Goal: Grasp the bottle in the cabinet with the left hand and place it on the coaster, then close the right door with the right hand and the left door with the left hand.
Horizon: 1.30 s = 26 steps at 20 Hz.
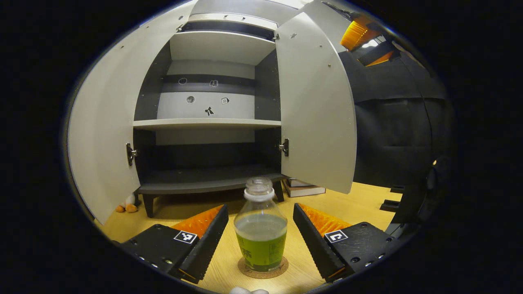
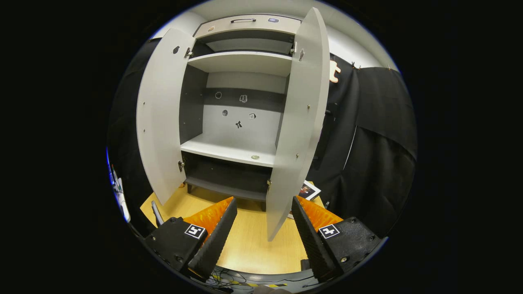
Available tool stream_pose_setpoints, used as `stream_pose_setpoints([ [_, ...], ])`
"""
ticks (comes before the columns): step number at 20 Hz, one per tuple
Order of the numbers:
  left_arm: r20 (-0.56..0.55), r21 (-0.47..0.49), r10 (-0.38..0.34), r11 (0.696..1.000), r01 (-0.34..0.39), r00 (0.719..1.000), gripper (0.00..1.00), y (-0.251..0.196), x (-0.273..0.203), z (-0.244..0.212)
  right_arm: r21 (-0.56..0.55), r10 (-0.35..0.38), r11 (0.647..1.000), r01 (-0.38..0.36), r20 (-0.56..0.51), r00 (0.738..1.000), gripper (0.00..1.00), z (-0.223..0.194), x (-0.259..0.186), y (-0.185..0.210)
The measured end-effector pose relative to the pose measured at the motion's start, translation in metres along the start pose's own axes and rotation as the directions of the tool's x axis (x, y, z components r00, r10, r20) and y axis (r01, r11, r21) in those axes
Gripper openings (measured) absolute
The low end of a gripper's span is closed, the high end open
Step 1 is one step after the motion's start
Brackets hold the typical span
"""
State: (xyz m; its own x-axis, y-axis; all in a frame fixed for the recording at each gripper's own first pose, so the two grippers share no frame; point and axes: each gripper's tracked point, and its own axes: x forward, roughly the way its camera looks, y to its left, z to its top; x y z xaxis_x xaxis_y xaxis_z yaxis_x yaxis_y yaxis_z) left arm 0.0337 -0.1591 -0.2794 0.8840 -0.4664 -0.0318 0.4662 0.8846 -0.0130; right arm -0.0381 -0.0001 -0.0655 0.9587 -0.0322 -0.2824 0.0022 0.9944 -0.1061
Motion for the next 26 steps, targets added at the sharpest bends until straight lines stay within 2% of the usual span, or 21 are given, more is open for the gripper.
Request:
stream_pose_setpoints([
  [5, -0.038, -0.085, 0.008, 0.996, -0.011, 0.999, 0.98, 0.007, 0.002, 0.043, 0.024, 0.004, 1.0, -0.005, 0.049, 0.999, 0.83, 0.011, -0.004, -0.002],
  [6, -0.028, -0.098, 0.012, 0.995, -0.015, 1.0, 0.95, 0.01, 0.002, 0.057, 0.032, 0.006, 0.999, -0.008, 0.056, 0.998, 0.83, 0.012, -0.005, -0.002],
  [7, -0.02, -0.105, 0.015, 0.994, -0.017, 1.0, 0.97, 0.011, 0.002, 0.07, 0.041, 0.007, 0.999, -0.01, 0.066, 0.998, 0.83, 0.015, -0.004, -0.003],
  [13, -0.046, -0.153, 0.018, 0.988, -0.025, 0.999, 0.95, 0.017, -0.008, 0.14, 0.087, -0.007, 0.996, -0.004, 0.124, 0.992, 0.83, 0.028, -0.012, -0.011],
  [15, -0.042, -0.148, 0.059, 0.987, -0.065, 0.997, 0.95, 0.029, -0.017, 0.164, 0.105, -0.007, 0.994, -0.007, 0.14, 0.99, 0.83, 0.032, -0.013, -0.015],
  [18, -0.049, -0.109, 0.161, 0.98, -0.165, 0.986, 0.95, 0.061, -0.034, 0.191, 0.128, -0.011, 0.992, -0.01, 0.169, 0.986, 0.83, 0.041, -0.014, -0.021],
  [23, -0.011, -0.066, 0.251, 0.966, -0.251, 0.968, 0.95, 0.096, -0.075, 0.236, 0.15, -0.033, 0.989, -0.001, 0.224, 0.974, 0.83, 0.057, -0.014, -0.037],
  [26, 0.008, -0.042, 0.314, 0.949, -0.313, 0.95, 0.95, 0.117, -0.102, 0.256, 0.153, -0.071, 0.988, 0.033, 0.247, 0.966, 0.83, 0.065, -0.013, -0.058],
])
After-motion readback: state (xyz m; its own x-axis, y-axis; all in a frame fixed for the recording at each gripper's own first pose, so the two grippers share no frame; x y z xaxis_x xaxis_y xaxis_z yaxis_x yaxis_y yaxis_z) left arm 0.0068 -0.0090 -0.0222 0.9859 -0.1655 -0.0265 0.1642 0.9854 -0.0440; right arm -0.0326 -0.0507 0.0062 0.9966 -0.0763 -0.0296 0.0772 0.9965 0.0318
